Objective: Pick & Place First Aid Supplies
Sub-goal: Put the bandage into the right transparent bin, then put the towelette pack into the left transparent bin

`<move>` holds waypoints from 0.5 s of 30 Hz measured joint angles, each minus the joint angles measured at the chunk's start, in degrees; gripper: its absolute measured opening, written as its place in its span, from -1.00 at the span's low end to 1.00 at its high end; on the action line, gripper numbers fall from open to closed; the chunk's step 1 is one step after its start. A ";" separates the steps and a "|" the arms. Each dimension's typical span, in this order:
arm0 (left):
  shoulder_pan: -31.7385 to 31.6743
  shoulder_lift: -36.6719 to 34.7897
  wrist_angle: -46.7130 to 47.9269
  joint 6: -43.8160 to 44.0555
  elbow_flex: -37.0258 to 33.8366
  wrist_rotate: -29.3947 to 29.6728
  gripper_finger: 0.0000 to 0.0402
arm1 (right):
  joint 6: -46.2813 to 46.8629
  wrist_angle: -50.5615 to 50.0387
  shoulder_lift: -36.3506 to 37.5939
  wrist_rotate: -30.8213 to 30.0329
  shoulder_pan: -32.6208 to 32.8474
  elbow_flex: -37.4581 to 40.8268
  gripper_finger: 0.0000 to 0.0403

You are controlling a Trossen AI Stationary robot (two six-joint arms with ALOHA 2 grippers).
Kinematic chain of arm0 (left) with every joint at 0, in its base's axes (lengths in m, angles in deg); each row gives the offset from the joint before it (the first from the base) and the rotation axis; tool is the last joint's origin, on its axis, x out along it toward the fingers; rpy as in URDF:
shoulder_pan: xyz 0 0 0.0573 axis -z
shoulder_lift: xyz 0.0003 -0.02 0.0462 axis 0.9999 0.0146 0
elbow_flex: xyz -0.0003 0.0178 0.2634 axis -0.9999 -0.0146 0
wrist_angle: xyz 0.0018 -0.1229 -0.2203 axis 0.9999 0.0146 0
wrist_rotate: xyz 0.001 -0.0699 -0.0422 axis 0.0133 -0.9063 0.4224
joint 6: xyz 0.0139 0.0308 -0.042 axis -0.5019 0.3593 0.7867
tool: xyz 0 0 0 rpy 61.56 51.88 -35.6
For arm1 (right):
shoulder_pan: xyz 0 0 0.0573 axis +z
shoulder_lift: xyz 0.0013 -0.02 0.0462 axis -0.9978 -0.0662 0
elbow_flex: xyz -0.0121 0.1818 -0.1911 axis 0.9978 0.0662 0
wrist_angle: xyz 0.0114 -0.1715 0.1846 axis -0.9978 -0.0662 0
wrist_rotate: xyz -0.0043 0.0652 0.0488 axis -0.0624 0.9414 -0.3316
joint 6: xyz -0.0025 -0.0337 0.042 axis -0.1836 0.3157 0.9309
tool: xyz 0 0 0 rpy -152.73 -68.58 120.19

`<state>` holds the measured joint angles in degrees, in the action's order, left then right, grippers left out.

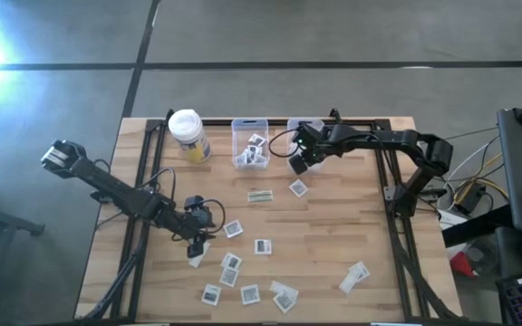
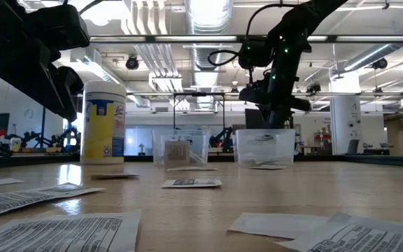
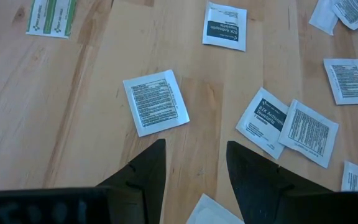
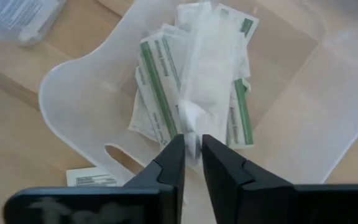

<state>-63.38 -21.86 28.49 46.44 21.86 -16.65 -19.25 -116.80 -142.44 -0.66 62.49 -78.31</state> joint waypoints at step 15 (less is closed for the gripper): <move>-0.02 0.00 0.04 0.47 0.00 -1.55 -0.20 | -0.33 -6.82 3.24 -0.21 0.43 -4.54 -0.44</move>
<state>-63.40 -21.86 28.53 46.91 21.86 -18.20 -19.58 -123.62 -139.20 -0.87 62.92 -82.85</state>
